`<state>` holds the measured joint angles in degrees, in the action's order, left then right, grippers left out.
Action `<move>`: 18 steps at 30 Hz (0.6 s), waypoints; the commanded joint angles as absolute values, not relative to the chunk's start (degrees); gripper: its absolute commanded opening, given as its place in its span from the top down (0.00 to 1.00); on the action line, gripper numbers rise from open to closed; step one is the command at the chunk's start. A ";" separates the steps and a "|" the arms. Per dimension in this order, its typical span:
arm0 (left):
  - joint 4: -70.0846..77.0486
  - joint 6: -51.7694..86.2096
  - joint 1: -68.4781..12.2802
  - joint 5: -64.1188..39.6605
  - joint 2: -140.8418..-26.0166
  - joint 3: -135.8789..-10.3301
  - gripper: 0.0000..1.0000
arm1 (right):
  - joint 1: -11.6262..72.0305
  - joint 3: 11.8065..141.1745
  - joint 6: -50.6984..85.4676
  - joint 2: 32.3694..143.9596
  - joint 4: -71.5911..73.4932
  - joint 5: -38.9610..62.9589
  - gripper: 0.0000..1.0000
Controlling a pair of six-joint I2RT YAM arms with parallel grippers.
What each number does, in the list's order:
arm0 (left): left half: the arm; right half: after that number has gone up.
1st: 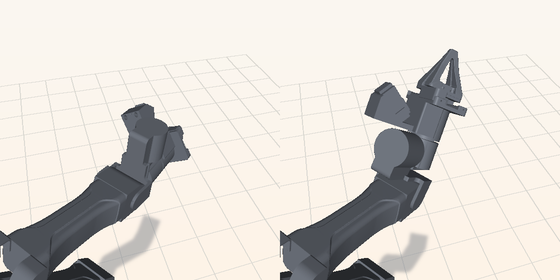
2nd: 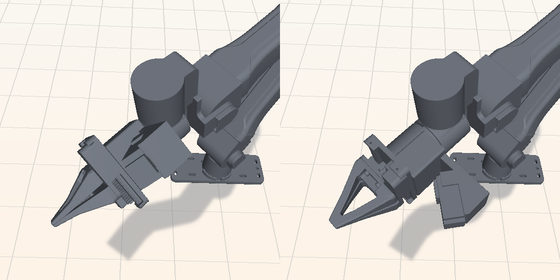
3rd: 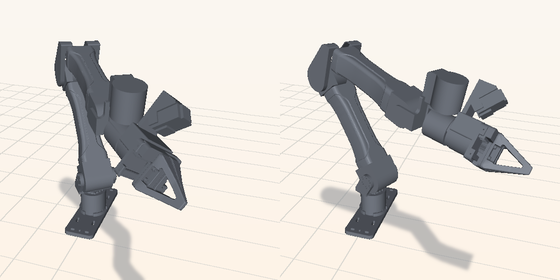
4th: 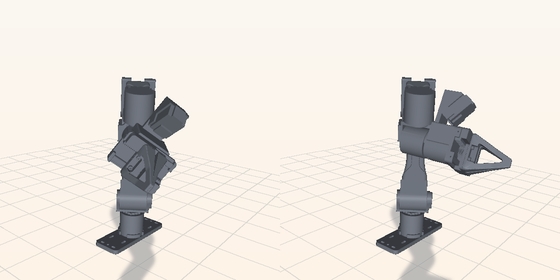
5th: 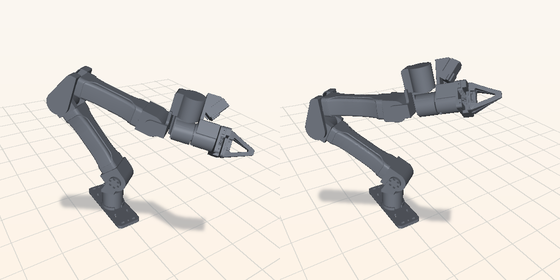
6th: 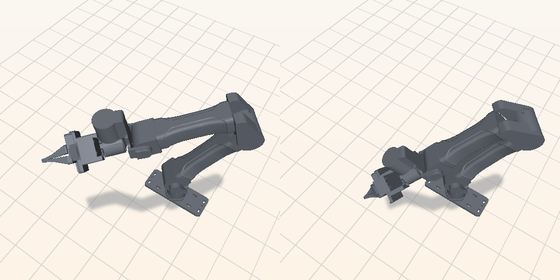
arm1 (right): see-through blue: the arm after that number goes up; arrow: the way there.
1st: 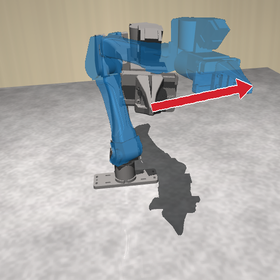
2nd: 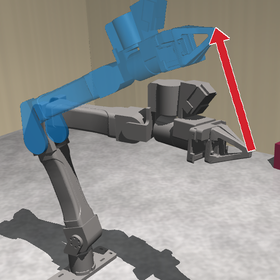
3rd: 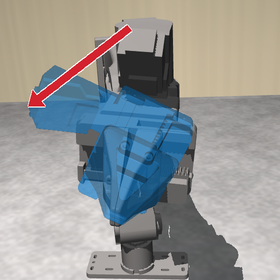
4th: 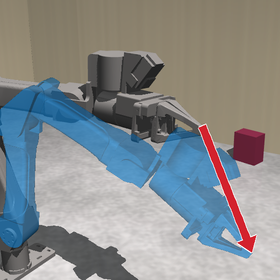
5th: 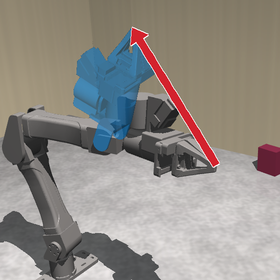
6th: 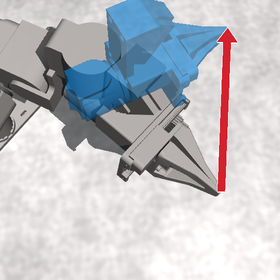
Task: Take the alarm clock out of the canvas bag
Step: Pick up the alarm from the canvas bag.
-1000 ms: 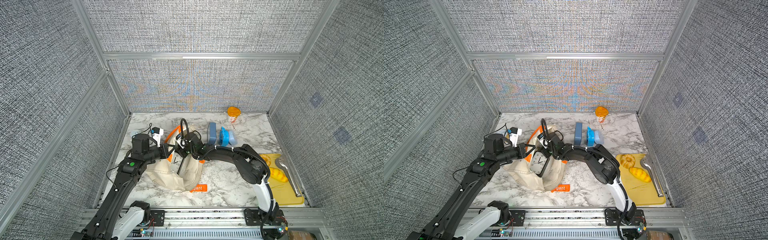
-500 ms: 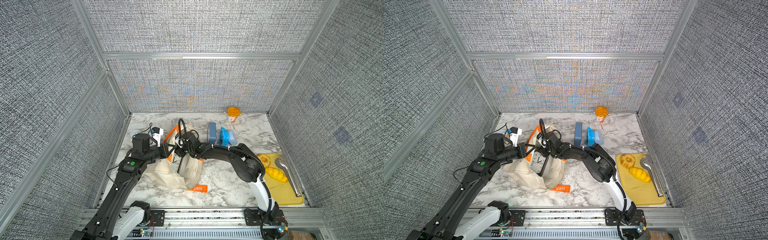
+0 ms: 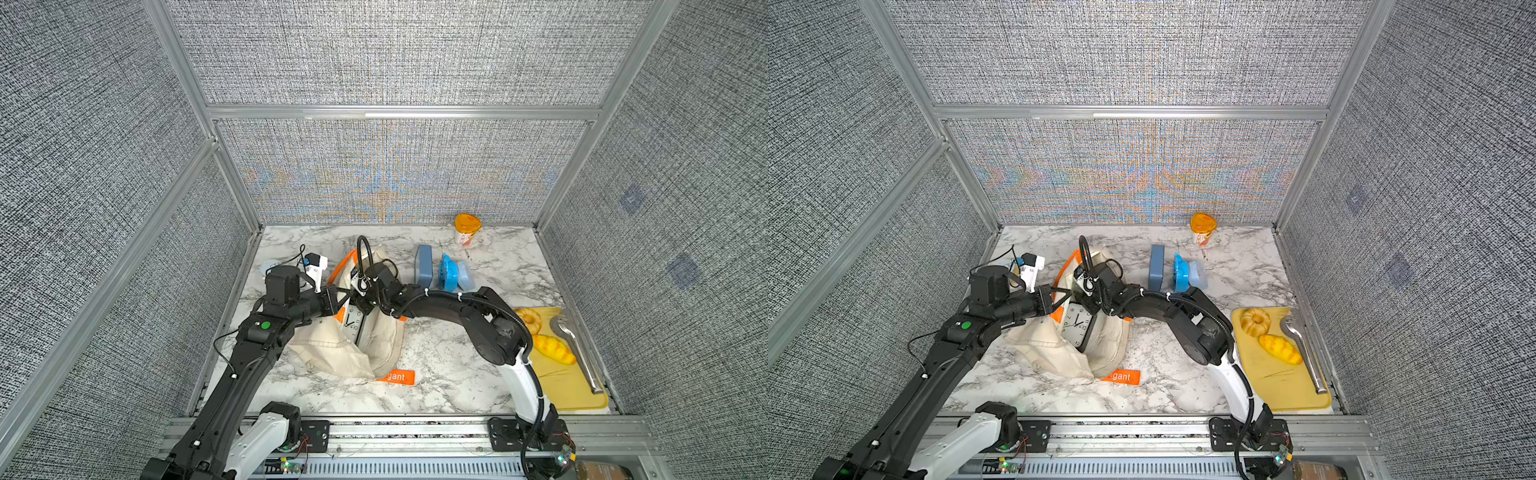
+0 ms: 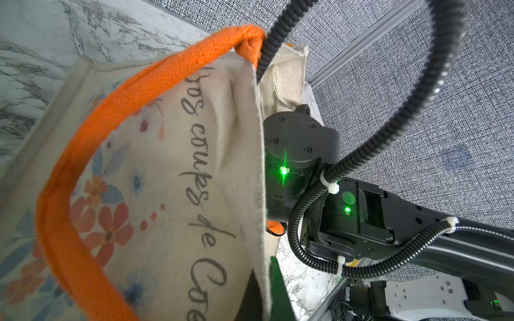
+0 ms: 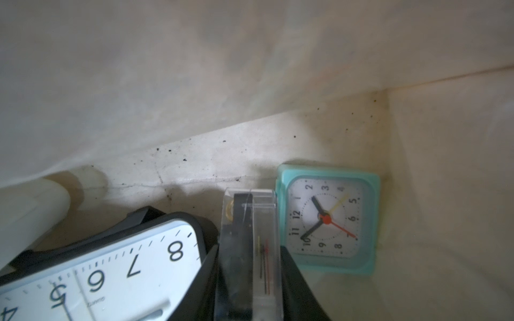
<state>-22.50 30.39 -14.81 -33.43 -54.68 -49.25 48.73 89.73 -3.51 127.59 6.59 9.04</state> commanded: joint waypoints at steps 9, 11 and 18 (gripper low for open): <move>-22.28 29.54 -14.77 -35.46 -55.15 -50.06 0.98 | 48.51 86.53 -2.90 121.72 6.48 7.71 0.70; -22.16 29.24 -14.81 -35.51 -55.29 -49.76 0.98 | 48.51 85.22 -2.94 119.30 6.74 7.31 0.71; -20.19 30.41 -14.68 -34.63 -54.65 -49.65 0.98 | 50.31 79.43 -2.93 110.06 4.14 6.49 0.70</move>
